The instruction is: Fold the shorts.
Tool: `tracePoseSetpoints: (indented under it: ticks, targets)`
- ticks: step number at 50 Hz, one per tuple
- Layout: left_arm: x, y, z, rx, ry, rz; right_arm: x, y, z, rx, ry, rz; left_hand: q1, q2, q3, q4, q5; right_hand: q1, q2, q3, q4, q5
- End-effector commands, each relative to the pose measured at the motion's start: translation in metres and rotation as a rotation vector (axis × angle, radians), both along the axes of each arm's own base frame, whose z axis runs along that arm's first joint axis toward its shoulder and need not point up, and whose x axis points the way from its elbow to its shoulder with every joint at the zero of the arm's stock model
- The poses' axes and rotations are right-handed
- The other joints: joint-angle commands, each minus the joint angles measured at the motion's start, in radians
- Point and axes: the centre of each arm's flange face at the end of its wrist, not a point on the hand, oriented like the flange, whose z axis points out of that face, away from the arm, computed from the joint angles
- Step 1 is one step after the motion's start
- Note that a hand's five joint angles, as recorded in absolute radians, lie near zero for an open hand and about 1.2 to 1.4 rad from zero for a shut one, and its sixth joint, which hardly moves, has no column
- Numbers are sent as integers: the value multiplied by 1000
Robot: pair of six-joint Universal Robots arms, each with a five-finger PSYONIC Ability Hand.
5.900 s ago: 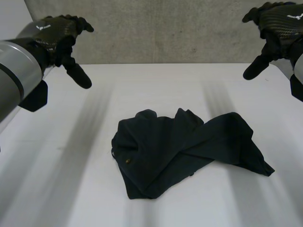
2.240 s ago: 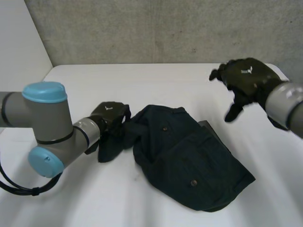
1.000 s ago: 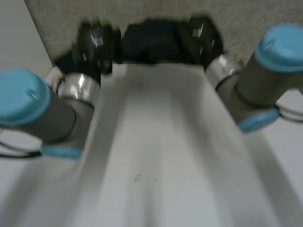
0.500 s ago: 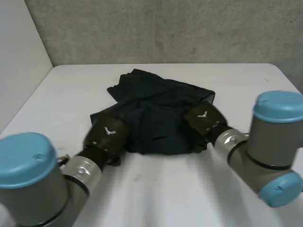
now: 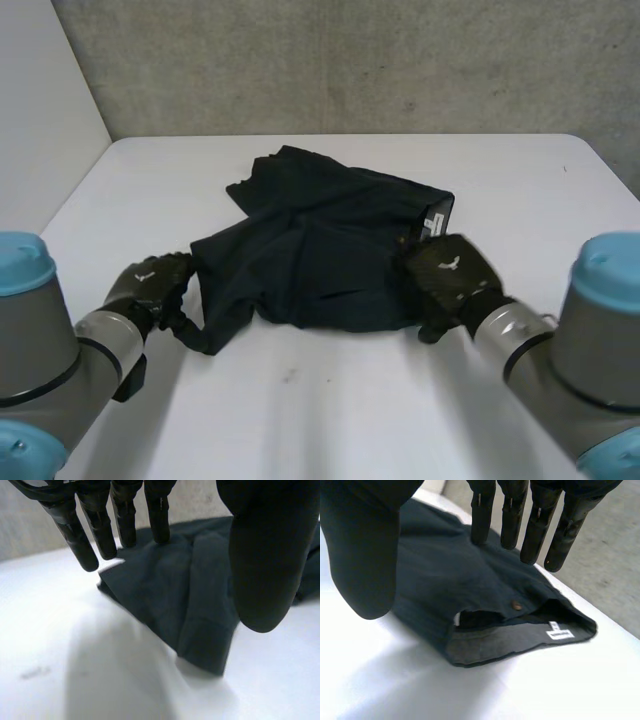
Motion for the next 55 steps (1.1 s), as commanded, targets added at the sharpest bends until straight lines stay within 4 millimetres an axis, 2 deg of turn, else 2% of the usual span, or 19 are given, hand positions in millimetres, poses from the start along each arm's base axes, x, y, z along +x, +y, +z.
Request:
tracePoseSetpoints:
  ticks: [1, 9, 11, 12, 13, 14, 16, 18, 23, 27, 28, 32, 34, 38, 43, 47, 49, 52, 55]
  targets:
    - [-9, -5, -21, 61, -20, -32, 18, 6, -29, -112, 118, 82, 44, 69, 62, 72, 81, 97, 41, 47, 55, 55]
    - [-14, -16, -25, 63, -20, -31, 25, -9, -49, -173, 156, 30, 155, 180, 173, 183, 192, 152, 96, 103, 110, 110]
    - [-15, -19, -28, 66, -25, -29, 29, -13, -56, -183, 161, 30, 331, 355, 349, 358, 367, 217, 160, 167, 175, 175]
    - [-16, -22, -30, 65, -26, -28, 31, -15, -57, -189, 161, 32, 567, 592, 585, 595, 604, 240, 184, 191, 198, 198]
    - [-17, -24, -30, 61, -26, -27, 32, -16, -59, -191, 163, 33, 669, 693, 686, 696, 705, 278, 222, 229, 236, 236]
    - [-17, -26, -30, 58, -27, -26, 33, -18, -60, -193, 166, 32, 757, 781, 774, 784, 793, 343, 286, 293, 301, 301]
    - [-19, -30, -28, 46, -26, -29, 35, -23, -61, -207, 175, 24, 1014, 1038, 1032, 1041, 1051, 674, 617, 624, 632, 632]
    - [-20, -31, -26, 38, -29, -31, 36, -26, -58, -221, 175, 10, 1016, 1040, 1033, 1043, 1052, 944, 888, 894, 902, 902]
    - [-22, -31, -21, 21, -27, -41, 34, -34, -30, -271, 129, -21, 1016, 1040, 1033, 1043, 1052, 1023, 967, 974, 982, 981]
    - [-27, -22, 3, -43, -29, -73, 30, -24, 0, -294, 98, -18, 1016, 1040, 1033, 1043, 1052, 1023, 967, 974, 982, 981]
    - [-27, -16, 19, -89, -38, -89, 28, -21, 4, -288, 101, -14, 1016, 1040, 1033, 1043, 1052, 1023, 967, 974, 982, 981]
    - [-22, 7, 46, -158, -145, -151, 4, -15, 29, -201, 156, -23, 1016, 1040, 1033, 1043, 1052, 1023, 967, 974, 982, 981]
    - [-18, 17, 54, -179, -212, -180, -14, -9, 42, -98, 196, -28, 1016, 1040, 1033, 1043, 1052, 1023, 967, 974, 982, 981]
    - [-8, 44, 65, -201, -389, -258, -30, 11, 65, 36, 225, 17, 1016, 1040, 1033, 1043, 1052, 1023, 967, 974, 982, 981]
    - [-11, 87, 83, -306, -536, -406, -42, 31, 89, 68, 265, 78, 1016, 1040, 1033, 1043, 1052, 1023, 967, 974, 982, 981]
    - [-16, 106, 79, -339, -590, -486, -49, 39, 85, 97, 330, 113, 1016, 1040, 1033, 1043, 1052, 1023, 967, 974, 982, 981]
    - [-15, 106, 75, -334, -611, -492, -51, 42, 79, 106, 360, 123, 1016, 1040, 1033, 1043, 1052, 1023, 967, 974, 982, 981]
    - [-20, 100, 61, -306, -637, -508, -53, 47, 60, 154, 419, 155, 1016, 1040, 1033, 1043, 1052, 1023, 967, 974, 982, 981]
    - [-30, 84, 40, -276, -651, -519, -50, 40, 37, 219, 454, 178, 1016, 1040, 1033, 1043, 1052, 1023, 967, 974, 982, 981]
